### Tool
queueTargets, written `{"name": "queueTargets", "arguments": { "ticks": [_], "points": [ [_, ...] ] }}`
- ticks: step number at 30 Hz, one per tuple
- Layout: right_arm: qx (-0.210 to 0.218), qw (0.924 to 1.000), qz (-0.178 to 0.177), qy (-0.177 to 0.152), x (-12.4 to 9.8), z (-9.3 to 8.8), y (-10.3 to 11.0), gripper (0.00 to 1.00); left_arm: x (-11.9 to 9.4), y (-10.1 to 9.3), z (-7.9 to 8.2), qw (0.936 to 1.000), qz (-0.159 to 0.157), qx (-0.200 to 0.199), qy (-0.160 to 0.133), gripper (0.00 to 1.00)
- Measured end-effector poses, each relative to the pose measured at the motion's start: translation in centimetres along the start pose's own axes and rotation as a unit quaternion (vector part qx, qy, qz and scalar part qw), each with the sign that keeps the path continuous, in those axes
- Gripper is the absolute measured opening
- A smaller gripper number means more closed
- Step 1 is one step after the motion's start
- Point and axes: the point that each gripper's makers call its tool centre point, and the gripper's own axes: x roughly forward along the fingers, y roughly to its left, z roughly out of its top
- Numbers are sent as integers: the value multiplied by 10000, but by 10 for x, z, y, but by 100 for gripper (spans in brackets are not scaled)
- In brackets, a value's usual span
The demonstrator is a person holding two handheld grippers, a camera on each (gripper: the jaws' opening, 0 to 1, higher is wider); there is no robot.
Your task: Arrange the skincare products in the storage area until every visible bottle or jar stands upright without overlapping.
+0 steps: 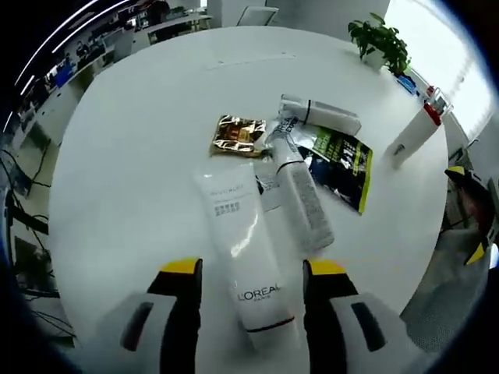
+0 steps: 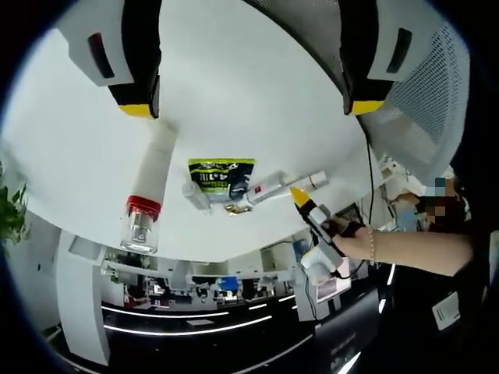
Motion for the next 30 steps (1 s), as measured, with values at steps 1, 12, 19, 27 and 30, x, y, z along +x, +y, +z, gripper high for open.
{"name": "queueTargets", "arguments": {
  "ticks": [1,12,19,27,30],
  "points": [
    [8,10000,-15,2,0,0,-1,96,2,-1,1,10000,0,-6,27,47],
    [59,10000,-61,-4,0,-1,-3,96,25,10,8,9980,206,53,596,43],
    [80,9999,-72,8,0,-2,-3,96,31,10,15,9974,230,104,676,42],
    [93,9999,-103,14,-1,-2,-4,96,24,7,7,9960,360,220,782,36],
    [94,9999,-104,10,-1,-1,-4,96,22,5,7,9961,358,187,788,36]
  ]
}}
